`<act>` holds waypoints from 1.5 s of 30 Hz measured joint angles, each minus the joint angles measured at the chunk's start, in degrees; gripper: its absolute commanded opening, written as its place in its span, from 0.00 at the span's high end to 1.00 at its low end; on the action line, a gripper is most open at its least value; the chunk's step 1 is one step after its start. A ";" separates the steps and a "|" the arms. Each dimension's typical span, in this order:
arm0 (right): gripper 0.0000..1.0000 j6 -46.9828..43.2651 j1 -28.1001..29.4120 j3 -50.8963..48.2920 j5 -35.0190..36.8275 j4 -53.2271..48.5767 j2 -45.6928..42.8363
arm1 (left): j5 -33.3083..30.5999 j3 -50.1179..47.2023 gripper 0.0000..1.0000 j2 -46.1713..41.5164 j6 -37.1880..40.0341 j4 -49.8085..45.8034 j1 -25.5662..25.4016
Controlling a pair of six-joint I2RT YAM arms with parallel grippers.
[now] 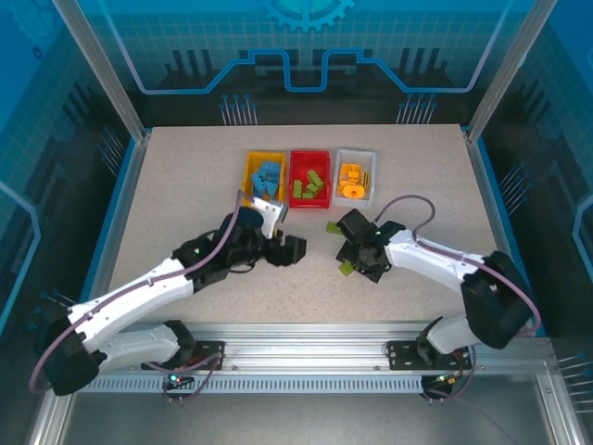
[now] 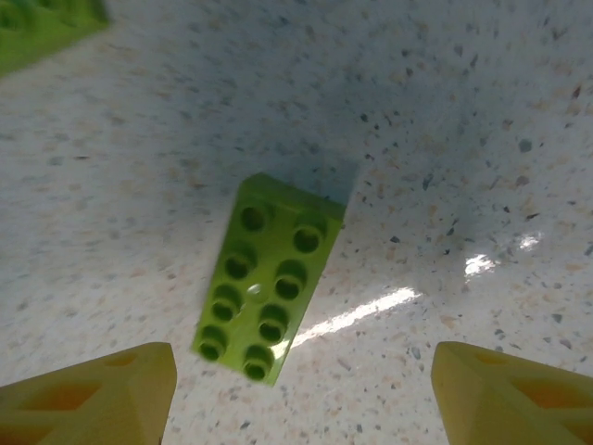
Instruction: Sort the legos into containers by color
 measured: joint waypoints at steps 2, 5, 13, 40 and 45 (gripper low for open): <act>0.29 1.20 -0.02 0.92 -0.55 0.57 3.06 | 1.01 -3.02 0.21 -2.69 -1.38 0.44 -1.31; 0.32 2.51 -0.07 2.32 -1.18 2.03 6.60 | 1.97 -6.19 0.21 -7.08 -3.37 0.66 -2.23; 0.68 3.96 -0.11 3.93 -1.46 2.05 11.37 | 2.34 -8.55 0.22 -13.94 -6.78 0.63 -2.40; 0.74 -39.50 -6.62 67.30 -0.04 -3.98 45.31 | -18.80 3.52 0.22 -3.48 -11.87 -6.21 -2.43; 0.56 -42.12 -9.07 79.76 -3.67 -8.20 54.60 | -18.88 4.00 0.22 -2.12 -11.89 -5.95 -2.43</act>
